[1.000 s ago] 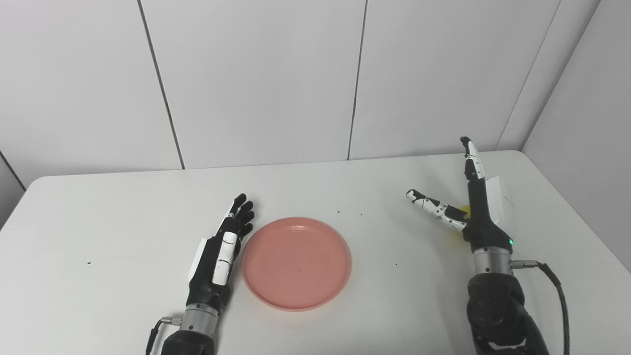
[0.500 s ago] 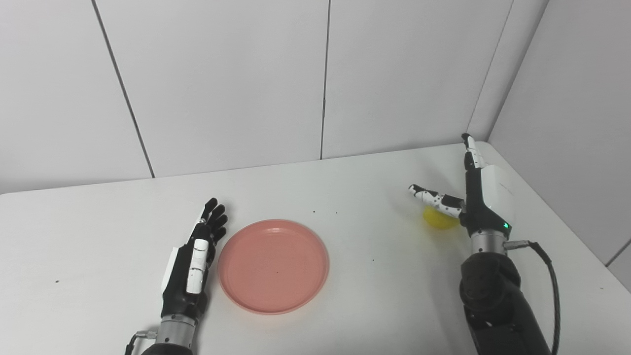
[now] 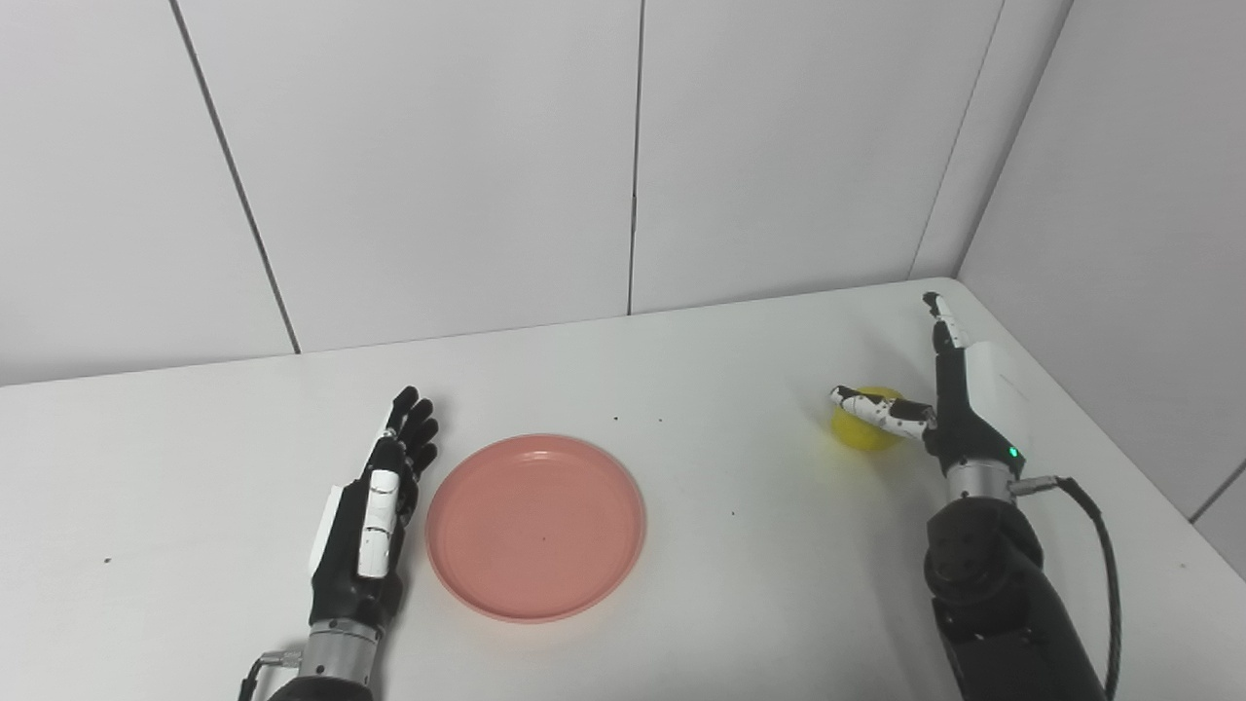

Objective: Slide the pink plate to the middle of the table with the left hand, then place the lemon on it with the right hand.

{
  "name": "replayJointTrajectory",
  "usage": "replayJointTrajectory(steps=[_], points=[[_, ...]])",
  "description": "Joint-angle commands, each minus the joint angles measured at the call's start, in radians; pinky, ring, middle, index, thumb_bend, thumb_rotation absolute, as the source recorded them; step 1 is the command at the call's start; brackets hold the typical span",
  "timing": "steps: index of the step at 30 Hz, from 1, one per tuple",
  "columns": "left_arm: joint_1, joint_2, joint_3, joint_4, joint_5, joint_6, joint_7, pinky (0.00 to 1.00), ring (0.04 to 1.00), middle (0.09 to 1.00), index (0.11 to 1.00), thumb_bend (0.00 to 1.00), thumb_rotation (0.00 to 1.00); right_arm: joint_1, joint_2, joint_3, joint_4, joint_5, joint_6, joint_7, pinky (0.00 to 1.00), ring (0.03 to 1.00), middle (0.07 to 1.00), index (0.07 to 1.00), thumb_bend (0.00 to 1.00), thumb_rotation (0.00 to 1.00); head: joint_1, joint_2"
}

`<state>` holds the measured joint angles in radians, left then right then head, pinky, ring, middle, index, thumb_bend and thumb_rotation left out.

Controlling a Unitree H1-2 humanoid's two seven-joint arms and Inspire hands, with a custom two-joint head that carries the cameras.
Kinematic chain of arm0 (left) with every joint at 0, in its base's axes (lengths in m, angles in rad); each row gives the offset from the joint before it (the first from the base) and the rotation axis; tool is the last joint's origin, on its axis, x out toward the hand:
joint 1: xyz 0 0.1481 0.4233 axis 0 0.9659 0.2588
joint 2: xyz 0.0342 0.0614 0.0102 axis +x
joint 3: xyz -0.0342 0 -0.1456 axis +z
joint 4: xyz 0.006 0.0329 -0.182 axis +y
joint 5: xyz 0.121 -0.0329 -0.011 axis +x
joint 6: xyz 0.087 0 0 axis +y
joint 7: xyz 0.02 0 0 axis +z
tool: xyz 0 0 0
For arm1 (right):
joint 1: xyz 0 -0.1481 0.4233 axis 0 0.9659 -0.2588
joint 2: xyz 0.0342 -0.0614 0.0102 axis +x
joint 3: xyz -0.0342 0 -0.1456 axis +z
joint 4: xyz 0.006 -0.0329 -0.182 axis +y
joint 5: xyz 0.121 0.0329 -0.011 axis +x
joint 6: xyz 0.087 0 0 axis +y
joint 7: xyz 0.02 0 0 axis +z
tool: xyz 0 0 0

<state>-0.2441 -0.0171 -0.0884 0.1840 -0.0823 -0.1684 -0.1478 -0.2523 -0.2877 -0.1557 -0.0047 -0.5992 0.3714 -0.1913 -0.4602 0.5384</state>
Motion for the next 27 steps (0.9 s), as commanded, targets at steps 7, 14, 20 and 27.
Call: replayJointTrajectory(steps=[7, 14, 20, 27], points=[[0.011, 0.005, 0.005, 0.018, -0.009, -0.016, -0.010, 0.96, 0.959, 0.964, 0.959, 0.66, 1.00, -0.045, -0.030, 0.020, 0.017, 0.031, 0.023, 0.029, 0.74, 0.864, 0.907, 0.909, 0.95, 0.30, 0.005, 0.003], [0.013, 0.004, 0.008, 0.026, -0.007, -0.019, -0.005, 0.96, 0.956, 0.961, 0.956, 0.66, 1.00, -0.052, -0.030, 0.054, 0.043, 0.030, 0.026, 0.026, 0.73, 0.851, 0.890, 0.897, 0.95, 0.31, 0.008, 0.005], [0.016, 0.003, 0.008, 0.019, -0.006, -0.010, -0.005, 0.96, 0.959, 0.962, 0.957, 0.65, 1.00, -0.052, -0.025, 0.059, 0.061, 0.051, 0.022, 0.025, 0.69, 0.831, 0.876, 0.887, 0.88, 0.26, 0.009, 0.008], [0.020, 0.003, 0.007, 0.012, -0.002, -0.013, -0.002, 0.96, 0.954, 0.958, 0.954, 0.63, 1.00, -0.050, -0.020, 0.054, 0.075, 0.084, -0.013, -0.003, 0.60, 0.730, 0.810, 0.825, 0.75, 0.03, 0.011, 0.011]])
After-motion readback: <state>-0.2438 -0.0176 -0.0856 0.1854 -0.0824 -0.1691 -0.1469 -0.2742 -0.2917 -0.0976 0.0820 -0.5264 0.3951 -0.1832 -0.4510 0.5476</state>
